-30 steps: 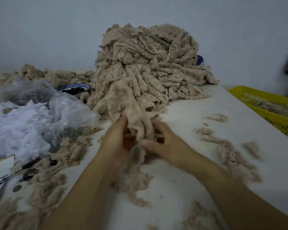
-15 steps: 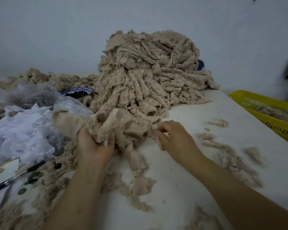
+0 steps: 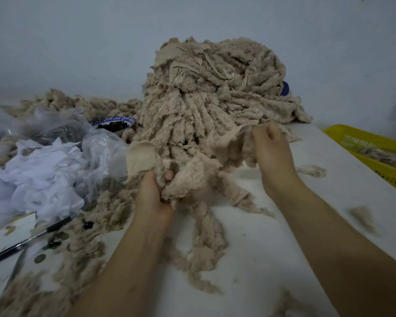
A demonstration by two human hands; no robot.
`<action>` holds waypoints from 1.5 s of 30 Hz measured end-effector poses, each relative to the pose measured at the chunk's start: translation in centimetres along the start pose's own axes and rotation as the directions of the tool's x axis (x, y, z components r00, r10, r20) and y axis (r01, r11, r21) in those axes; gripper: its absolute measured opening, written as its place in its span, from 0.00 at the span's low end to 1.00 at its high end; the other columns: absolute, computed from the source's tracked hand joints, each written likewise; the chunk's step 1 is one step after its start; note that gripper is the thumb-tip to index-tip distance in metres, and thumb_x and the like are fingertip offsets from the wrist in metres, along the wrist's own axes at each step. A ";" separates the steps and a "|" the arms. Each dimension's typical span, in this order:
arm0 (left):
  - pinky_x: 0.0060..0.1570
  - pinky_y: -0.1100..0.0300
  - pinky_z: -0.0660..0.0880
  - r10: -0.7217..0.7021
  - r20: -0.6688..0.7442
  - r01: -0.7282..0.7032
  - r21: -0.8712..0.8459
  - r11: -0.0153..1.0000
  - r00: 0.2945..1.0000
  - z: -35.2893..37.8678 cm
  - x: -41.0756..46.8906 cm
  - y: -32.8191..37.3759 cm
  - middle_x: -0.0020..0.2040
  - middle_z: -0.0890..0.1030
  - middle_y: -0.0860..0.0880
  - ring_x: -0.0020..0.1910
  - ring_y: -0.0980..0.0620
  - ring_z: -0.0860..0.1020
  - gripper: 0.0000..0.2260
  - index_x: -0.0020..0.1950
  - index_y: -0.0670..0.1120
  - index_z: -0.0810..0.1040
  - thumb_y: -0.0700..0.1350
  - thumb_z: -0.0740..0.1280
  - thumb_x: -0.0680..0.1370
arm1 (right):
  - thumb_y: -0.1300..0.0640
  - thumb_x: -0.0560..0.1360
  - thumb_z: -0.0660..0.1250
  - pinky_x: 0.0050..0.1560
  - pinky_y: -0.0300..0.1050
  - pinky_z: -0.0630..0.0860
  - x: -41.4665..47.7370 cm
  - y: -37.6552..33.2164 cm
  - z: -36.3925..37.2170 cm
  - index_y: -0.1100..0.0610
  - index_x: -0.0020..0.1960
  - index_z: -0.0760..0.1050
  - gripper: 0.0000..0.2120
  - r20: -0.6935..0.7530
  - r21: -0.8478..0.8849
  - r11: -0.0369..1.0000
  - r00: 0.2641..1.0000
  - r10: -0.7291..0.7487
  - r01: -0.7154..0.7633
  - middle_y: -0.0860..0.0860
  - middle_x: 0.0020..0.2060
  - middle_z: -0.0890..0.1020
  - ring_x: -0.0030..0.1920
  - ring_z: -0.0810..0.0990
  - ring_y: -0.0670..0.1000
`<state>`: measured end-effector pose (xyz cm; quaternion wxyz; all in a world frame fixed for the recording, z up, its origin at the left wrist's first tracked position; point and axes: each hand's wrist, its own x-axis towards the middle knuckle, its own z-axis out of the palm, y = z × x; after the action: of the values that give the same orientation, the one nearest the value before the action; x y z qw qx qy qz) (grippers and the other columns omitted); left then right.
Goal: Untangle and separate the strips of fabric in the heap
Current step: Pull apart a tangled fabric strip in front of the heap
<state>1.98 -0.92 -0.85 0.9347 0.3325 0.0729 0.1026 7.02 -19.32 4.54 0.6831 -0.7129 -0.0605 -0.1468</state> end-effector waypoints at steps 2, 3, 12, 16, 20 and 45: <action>0.32 0.62 0.74 -0.041 0.003 0.041 0.073 0.996 0.999 -0.1 0.2 -0.2 0.27 0.71 0.52 0.26 0.55 0.70 0.24 0.27 0.47 0.79 0.43 0.56 0.82 | 0.48 0.75 0.60 0.44 0.56 0.78 0.4 -0.9 -1.5 0.56 0.46 0.72 0.10 -0.039 0.147 0.988 0.997 0.061 -0.055 0.60 0.44 0.80 0.43 0.80 0.60; 0.30 0.62 0.71 -0.059 -0.019 0.061 0.142 0.988 0.998 -0.3 0.3 -0.4 0.27 0.69 0.51 0.25 0.54 0.68 0.23 0.30 0.46 0.81 0.43 0.56 0.82 | 0.49 0.76 0.60 0.48 0.54 0.79 0.3 -0.9 -2.0 0.57 0.47 0.72 0.11 -0.044 0.141 0.988 0.997 0.065 -0.059 0.59 0.45 0.80 0.46 0.81 0.57; 0.34 0.60 0.77 -0.127 0.098 0.046 0.585 0.810 0.987 0.8 -1.3 -2.8 0.33 0.82 0.47 0.31 0.53 0.81 0.17 0.45 0.46 0.85 0.55 0.63 0.82 | 0.53 0.83 0.60 0.41 0.40 0.80 -4.0 2.5 -1.0 0.54 0.50 0.75 0.07 0.236 0.201 0.971 0.969 0.078 -0.128 0.45 0.43 0.86 0.44 0.85 0.45; 0.65 0.42 0.74 -0.302 0.320 -0.011 0.702 0.712 0.898 0.5 -2.1 -3.1 0.60 0.82 0.38 0.61 0.39 0.80 0.34 0.65 0.41 0.79 0.67 0.72 0.70 | 0.49 0.83 0.59 0.46 0.32 0.77 -5.1 2.5 -0.2 0.46 0.55 0.80 0.11 0.295 0.106 0.993 0.956 0.010 -0.044 0.42 0.50 0.85 0.51 0.83 0.42; 0.54 0.59 0.80 -0.356 0.408 -0.127 0.788 0.602 0.841 0.6 -2.5 -3.0 0.54 0.86 0.49 0.54 0.51 0.84 0.18 0.58 0.48 0.82 0.57 0.73 0.75 | 0.48 0.83 0.57 0.54 0.38 0.79 -5.3 2.8 0.1 0.47 0.60 0.77 0.12 0.319 0.152 0.987 0.948 -0.007 -0.044 0.42 0.56 0.83 0.56 0.81 0.40; 0.35 0.56 0.81 -0.001 0.290 0.063 -0.204 0.977 0.957 0.2 -0.6 0.3 0.36 0.82 0.46 0.33 0.49 0.82 0.10 0.42 0.42 0.83 0.41 0.79 0.64 | 0.59 0.81 0.59 0.40 0.47 0.74 -3.3 4.1 -2.5 0.51 0.56 0.80 0.12 0.293 0.249 0.925 0.932 0.212 -0.288 0.48 0.35 0.81 0.32 0.75 0.48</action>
<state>1.42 -0.97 -0.51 0.9669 0.2414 -0.0699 0.0447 4.79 -21.71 -0.31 0.7786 -0.6207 -0.0784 0.0476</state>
